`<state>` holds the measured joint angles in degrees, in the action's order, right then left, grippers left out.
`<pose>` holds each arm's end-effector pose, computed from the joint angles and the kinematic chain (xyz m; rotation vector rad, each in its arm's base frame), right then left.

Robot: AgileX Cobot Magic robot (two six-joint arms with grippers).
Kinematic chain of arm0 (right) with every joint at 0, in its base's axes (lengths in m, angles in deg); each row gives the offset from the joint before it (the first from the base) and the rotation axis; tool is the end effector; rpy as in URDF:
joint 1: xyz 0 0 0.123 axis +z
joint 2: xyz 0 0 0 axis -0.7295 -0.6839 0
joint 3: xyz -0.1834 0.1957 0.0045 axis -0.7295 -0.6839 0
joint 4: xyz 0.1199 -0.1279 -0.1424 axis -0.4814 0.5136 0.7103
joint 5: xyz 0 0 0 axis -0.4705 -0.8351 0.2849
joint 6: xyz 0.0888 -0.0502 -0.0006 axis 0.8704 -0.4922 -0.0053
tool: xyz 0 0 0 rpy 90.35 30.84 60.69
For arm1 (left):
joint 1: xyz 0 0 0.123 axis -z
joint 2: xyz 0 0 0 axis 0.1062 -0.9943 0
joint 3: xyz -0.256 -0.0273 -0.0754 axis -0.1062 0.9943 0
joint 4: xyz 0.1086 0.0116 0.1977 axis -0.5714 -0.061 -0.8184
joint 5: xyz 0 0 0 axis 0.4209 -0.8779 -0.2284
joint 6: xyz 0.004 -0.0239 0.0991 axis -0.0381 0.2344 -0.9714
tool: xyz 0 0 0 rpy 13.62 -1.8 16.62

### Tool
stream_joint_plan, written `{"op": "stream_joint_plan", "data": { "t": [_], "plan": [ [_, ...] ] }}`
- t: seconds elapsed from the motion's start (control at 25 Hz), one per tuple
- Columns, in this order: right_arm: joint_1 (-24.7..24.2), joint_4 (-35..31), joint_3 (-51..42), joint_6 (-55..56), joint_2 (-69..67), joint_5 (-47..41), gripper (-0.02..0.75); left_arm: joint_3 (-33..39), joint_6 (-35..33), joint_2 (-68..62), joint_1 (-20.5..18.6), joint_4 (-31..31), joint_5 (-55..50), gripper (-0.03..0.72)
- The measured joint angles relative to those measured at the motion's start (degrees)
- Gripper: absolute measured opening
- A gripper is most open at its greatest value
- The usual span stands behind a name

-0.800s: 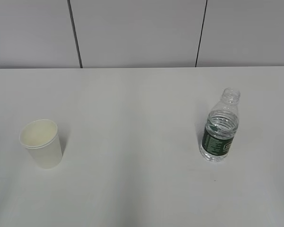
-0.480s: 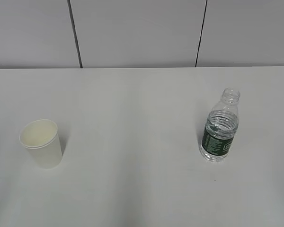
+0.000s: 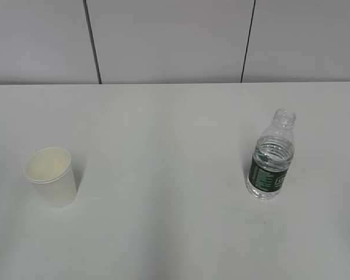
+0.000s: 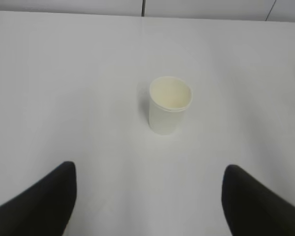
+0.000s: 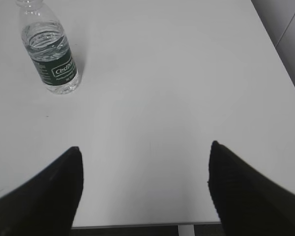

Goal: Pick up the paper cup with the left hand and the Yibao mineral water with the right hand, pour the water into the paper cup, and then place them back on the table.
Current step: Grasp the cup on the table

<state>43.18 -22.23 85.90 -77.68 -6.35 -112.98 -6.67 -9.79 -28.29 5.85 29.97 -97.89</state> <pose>-0.0072 -0.0021 0.2509 0.0344 2.1158 -0.0933 0.0017 -0.0102 0.2747 0.0271 2.0552 -0.1187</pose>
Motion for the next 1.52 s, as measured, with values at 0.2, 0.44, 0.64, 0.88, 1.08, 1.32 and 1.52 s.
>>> {"op": "stream_joint_plan", "data": {
  "t": [0.2, 0.44, 0.64, 0.88, 1.08, 1.32, 1.52],
  "plan": [
    [0.00, 0.00, 0.00, 0.00, 0.00, 0.00, 0.585, -0.91, -4.09, -9.36, 0.00, 4.33, 11.21, 0.545],
    [0.00, 0.00, 0.00, 0.00, 0.00, 0.00, 0.585, -1.02, -11.07, -18.23, 4.88, 11.41, 21.98, 0.545],
    [0.00, 0.00, 0.00, 0.00, 0.00, 0.00, 0.585, -0.24, -11.56, -20.29, 9.95, 7.72, 26.85, 0.543],
    [0.00, 0.00, 0.00, 0.00, 0.00, 0.00, 0.585, 10.41, -11.61, -21.57, 10.51, 10.46, 42.48, 0.542],
    [0.00, 0.00, 0.00, 0.00, 0.00, 0.00, 0.585, 17.59, -11.61, -23.74, 11.48, 10.81, 49.62, 0.542],
    [0.00, 0.00, 0.00, 0.00, 0.00, 0.00, 0.585, 19.33, -11.61, -33.28, 15.18, 10.17, 59.57, 0.542],
    [0.00, 0.00, 0.00, 0.00, 0.00, 0.00, 0.585, 20.55, -11.61, -42.45, 17.47, 10.04, 66.44, 0.542]
  ]
}}
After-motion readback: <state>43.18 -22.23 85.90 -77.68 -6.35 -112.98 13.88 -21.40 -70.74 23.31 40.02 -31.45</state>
